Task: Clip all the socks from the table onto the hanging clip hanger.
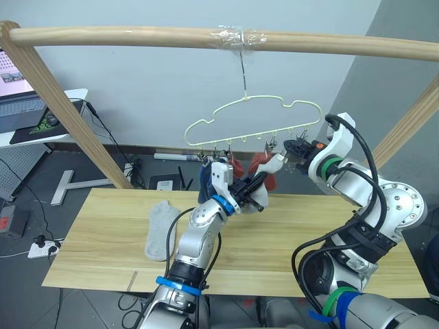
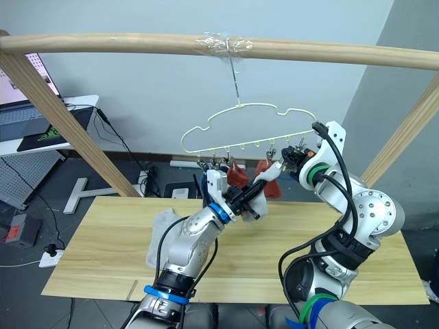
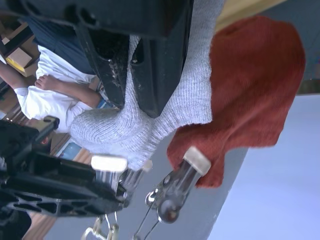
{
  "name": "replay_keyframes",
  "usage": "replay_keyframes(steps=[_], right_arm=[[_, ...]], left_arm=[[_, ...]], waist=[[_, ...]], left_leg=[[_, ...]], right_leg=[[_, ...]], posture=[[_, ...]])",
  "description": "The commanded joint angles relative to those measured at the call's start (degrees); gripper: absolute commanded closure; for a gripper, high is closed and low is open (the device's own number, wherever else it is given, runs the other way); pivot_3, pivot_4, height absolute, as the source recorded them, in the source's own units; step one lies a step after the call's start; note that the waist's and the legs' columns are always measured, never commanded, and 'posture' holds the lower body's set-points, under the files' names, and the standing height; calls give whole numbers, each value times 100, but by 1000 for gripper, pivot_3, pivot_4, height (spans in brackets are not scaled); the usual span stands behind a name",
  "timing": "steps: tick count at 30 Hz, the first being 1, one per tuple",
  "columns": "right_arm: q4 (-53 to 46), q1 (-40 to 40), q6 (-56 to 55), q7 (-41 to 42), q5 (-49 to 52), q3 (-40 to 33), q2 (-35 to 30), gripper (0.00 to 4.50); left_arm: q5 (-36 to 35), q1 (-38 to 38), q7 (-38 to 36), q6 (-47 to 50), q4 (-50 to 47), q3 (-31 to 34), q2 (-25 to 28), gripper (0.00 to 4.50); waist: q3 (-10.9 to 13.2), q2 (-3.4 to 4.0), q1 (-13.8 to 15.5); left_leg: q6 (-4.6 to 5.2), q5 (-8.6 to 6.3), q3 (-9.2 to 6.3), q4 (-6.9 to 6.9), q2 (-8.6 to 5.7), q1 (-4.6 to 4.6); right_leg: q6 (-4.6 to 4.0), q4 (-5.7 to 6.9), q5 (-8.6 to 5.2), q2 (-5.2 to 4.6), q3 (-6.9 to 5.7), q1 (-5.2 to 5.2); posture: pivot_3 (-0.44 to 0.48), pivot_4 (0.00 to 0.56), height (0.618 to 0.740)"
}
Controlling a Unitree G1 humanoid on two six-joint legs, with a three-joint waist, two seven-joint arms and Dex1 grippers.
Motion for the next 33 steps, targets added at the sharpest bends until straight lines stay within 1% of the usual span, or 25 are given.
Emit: replay_keyframes(steps=[1, 7, 8, 14, 16, 19, 20, 21, 22, 23, 25, 27, 29, 31, 33], right_arm=[[-180, -207, 44, -165, 125, -221, 272, 4423], [-126, -235, 44, -317, 314, -332, 362, 4423], [-127, -246, 44, -340, 346, -350, 374, 4423], [-77, -274, 44, -337, 745, -568, 374, 2231], [-57, -296, 44, -340, 887, -631, 270, 1583], [-42, -306, 44, -381, 1091, -699, 151, 439], [-72, -299, 44, -324, 1223, -754, 14, 84], [-93, -297, 44, -289, 1319, -792, -79, 34], [-184, -178, 44, -164, 1441, -712, -325, 34], [-347, 99, 44, 73, 1523, -362, -750, 34], [-695, 620, -4, 447, 1476, 351, -1500, 0], [-875, 1041, -343, 610, 1310, 808, -1893, 0], [-967, 1391, -766, 750, 1167, 1130, -2144, 0], [-1013, 1734, -1265, 714, 953, 1310, -2138, 0], [-1036, 1954, -1653, 726, 776, 1523, -2191, 0]], left_arm=[[-3, -96, -52, -151, -45, -79, -93, 4495], [-7, -58, -117, -141, -162, -164, -95, 4495], [-16, -50, -118, -129, -183, -168, -91, 4495], [-95, -137, -141, -21, -281, -173, -154, 4500], [-116, -186, -150, 9, -276, -163, -180, 4500], [-148, -216, -177, 45, -276, -159, -193, 4500], [-177, -244, -194, 96, -261, -166, -216, 4500], [-201, -265, -211, 135, -250, -166, -229, 4500], [-237, -318, -192, 203, -183, -148, -282, 4500], [-262, -360, -208, 252, -96, -149, -331, 4500], [-294, -431, -267, 334, 74, -168, -402, 3965], [-416, -478, -287, 525, 229, -105, -480, 3399], [-489, -504, -293, 654, 372, -43, -531, 2766], [-470, -449, -321, 801, 584, -27, -487, 2128], [-452, -405, -362, 869, 668, -28, -420, 1484]], waist=[[0, 0, 0], [0, 0, 0], [0, 0, -1], [3, 3, -33], [3, 4, -81], [4, 5, -156], [4, 6, -172], [5, 7, -187], [5, 8, -210], [8, 10, -204], [9, 12, -187], [8, 11, -234], [9, 11, -306], [9, 12, -386], [12, 11, -454]], left_leg=[[0, 0, 0, -1, 0, 0], [0, 0, -2, -1, 0, -1], [0, 0, -2, -1, 0, -1], [0, 0, -2, -2, 0, -1], [0, 0, -2, -3, 0, -1], [1, 0, -2, -3, 0, -1], [1, 0, -2, -3, 0, -1], [1, 0, -2, -4, 0, 0], [1, 0, -2, -4, 0, 0], [1, 0, -2, -4, 0, 0], [1, 0, -8, -2, -7, -13], [1, -1, -6, -2, -17, -15], [2, -1, -6, -3, -19, -14], [3, -1, -7, -6, -19, -10], [4, -1, -8, -8, -19, -3]], right_leg=[[0, 0, 0, 0, 0, 0], [0, 0, 0, 0, -1, 0], [0, 0, 0, 0, -1, 0], [1, -1, -1, 0, -1, 0], [1, -1, -1, 0, -1, 0], [1, -2, -1, 0, 0, 0], [1, -2, -1, 0, 0, 0], [1, -2, -1, 0, 0, 0], [3, -1, -2, 0, 0, 0], [4, -1, -3, 0, -1, 0], [5, -12, -3, -4, -2, 0], [13, -16, -8, -10, 7, 1], [18, -15, -12, -11, 12, 0], [39, -9, -24, -9, 13, -3], [40, -5, -25, -8, 13, -1]], posture=[[39, 110, 740], [36, 117, 740], [35, 126, 740], [27, 133, 740], [27, 133, 740], [15, 135, 740], [15, 135, 740], [7, 136, 740], [0, 138, 740], [0, 138, 740], [-15, 137, 740], [-24, 138, 740], [-24, 138, 740], [-24, 138, 740], [-34, 144, 740]])
